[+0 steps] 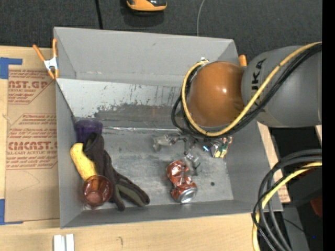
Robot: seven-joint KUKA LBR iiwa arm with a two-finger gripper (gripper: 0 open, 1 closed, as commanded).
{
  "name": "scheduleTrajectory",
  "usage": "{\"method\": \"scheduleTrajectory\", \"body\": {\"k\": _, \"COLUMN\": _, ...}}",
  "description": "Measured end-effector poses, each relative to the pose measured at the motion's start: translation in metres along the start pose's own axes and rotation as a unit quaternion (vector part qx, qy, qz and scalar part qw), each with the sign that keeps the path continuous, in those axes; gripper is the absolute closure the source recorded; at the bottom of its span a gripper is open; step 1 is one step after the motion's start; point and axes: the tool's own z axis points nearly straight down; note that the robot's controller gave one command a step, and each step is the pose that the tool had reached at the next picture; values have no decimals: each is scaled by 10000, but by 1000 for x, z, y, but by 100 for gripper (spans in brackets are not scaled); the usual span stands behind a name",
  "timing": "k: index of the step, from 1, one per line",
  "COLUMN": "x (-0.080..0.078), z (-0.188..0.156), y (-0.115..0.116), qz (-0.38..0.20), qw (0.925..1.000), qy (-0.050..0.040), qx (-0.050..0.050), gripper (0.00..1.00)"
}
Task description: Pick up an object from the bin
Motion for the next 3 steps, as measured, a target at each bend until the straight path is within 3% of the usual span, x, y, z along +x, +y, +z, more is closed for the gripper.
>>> {"method": "scheduleTrajectory", "body": {"k": 1, "x": 43, "z": 30, "y": 1, "qz": -319, "qw": 9995, "qy": -35, "qx": 17, "gripper": 0}}
{"method": "scheduleTrajectory", "body": {"k": 2, "x": 72, "z": 49, "y": -3, "qz": -128, "qw": 9999, "qy": 42, "qx": -6, "gripper": 100}}
{"method": "scheduleTrajectory", "body": {"k": 3, "x": 71, "z": 49, "y": -3, "qz": -129, "qw": 9999, "qy": 40, "qx": -5, "gripper": 100}}
